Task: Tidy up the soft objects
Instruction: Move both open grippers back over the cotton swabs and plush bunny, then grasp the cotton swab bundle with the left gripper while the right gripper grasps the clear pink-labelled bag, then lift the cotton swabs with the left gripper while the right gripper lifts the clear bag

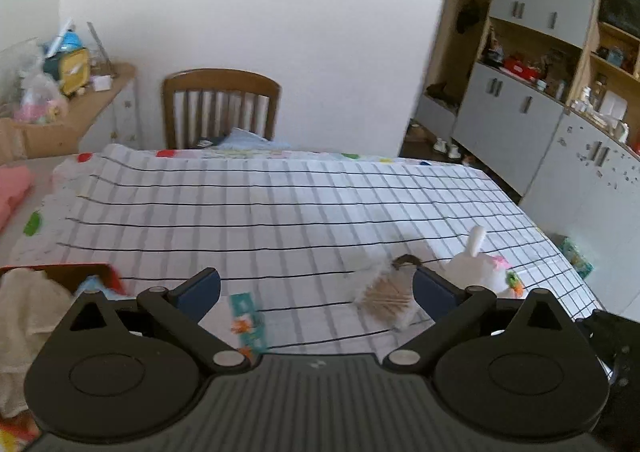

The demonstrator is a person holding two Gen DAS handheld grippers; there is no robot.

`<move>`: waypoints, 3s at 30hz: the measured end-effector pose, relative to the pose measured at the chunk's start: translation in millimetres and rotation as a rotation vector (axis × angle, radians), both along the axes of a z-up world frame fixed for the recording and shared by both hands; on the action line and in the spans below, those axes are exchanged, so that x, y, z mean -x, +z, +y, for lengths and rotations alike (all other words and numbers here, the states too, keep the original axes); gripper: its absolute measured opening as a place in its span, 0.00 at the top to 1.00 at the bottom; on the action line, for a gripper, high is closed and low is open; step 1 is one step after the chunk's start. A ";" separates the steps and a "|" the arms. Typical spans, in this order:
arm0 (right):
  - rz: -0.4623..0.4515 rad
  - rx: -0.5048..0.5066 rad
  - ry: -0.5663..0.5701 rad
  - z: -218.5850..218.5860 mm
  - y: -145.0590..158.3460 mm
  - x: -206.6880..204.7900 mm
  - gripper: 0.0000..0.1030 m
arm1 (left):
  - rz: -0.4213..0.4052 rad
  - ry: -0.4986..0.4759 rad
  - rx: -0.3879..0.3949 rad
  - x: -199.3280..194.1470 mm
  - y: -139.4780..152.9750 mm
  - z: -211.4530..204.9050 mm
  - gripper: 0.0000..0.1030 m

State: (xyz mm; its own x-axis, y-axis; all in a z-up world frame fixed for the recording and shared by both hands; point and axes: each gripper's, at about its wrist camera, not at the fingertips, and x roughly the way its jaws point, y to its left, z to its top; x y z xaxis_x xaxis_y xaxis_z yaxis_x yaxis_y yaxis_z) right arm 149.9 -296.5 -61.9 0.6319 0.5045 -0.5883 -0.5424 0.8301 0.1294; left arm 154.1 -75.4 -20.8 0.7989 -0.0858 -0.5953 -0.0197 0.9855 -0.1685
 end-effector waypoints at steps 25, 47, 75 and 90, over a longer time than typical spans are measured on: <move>0.166 0.024 -0.132 -19.6 -66.8 -61.3 0.26 | 0.128 -0.156 0.004 -103.3 -74.4 -71.9 0.00; 0.270 -0.040 -0.249 -20.7 -84.9 -92.4 0.66 | 0.284 -0.181 0.021 -148.0 -121.2 -80.6 0.22; 0.133 -0.050 -0.226 -19.1 -64.4 -68.5 0.99 | 0.254 -0.115 0.124 -131.1 -108.6 -48.7 0.50; -0.012 -0.093 -0.150 -32.5 -22.2 -42.2 1.00 | 0.203 -0.080 0.148 -99.1 -78.7 -24.1 0.50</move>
State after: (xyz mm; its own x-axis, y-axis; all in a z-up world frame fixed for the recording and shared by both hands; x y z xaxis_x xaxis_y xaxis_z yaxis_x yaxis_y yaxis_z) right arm 192.1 -329.0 -84.0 0.7108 0.4560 -0.5356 -0.4150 0.8866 0.2042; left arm 253.2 -99.5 -99.5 0.6514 -0.2424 -0.7190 0.0095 0.9501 -0.3118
